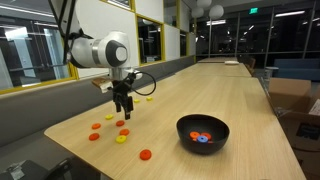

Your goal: Put some of the rings in the black bowl

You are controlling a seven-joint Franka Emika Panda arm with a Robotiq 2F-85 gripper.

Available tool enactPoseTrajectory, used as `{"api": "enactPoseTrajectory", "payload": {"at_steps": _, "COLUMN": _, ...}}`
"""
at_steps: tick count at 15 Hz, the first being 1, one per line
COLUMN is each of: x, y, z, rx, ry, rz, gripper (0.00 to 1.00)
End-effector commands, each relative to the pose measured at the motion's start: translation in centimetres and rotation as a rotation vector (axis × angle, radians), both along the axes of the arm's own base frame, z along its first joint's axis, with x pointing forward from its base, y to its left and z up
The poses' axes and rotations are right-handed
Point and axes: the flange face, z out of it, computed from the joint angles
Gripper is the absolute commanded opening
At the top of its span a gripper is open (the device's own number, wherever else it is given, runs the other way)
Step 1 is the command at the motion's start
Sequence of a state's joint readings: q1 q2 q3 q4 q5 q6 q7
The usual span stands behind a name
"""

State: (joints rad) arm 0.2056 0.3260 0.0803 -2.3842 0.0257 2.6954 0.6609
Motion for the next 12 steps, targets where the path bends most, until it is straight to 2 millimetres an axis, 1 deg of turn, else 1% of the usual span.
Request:
{"api": "enactPoseTrajectory", "payload": {"at_steps": 1, "x": 0.3, "y": 0.9, "z": -1.5, "rx": 0.021, "ry": -0.007, "rz": 0.018, "gripper": 1.0}}
{"api": "enactPoseTrajectory", "payload": {"at_steps": 6, "x": 0.3, "y": 2.0, "z": -3.5, "rx": 0.015, "ry": -0.02, "rz": 0.027, "gripper": 1.0}}
{"api": "enactPoseTrajectory", "payload": {"at_steps": 12, "x": -0.2, "y": 3.9, "z": -4.0, "rx": 0.007, "ry": -0.057, "rz": 0.058, "gripper": 1.0}}
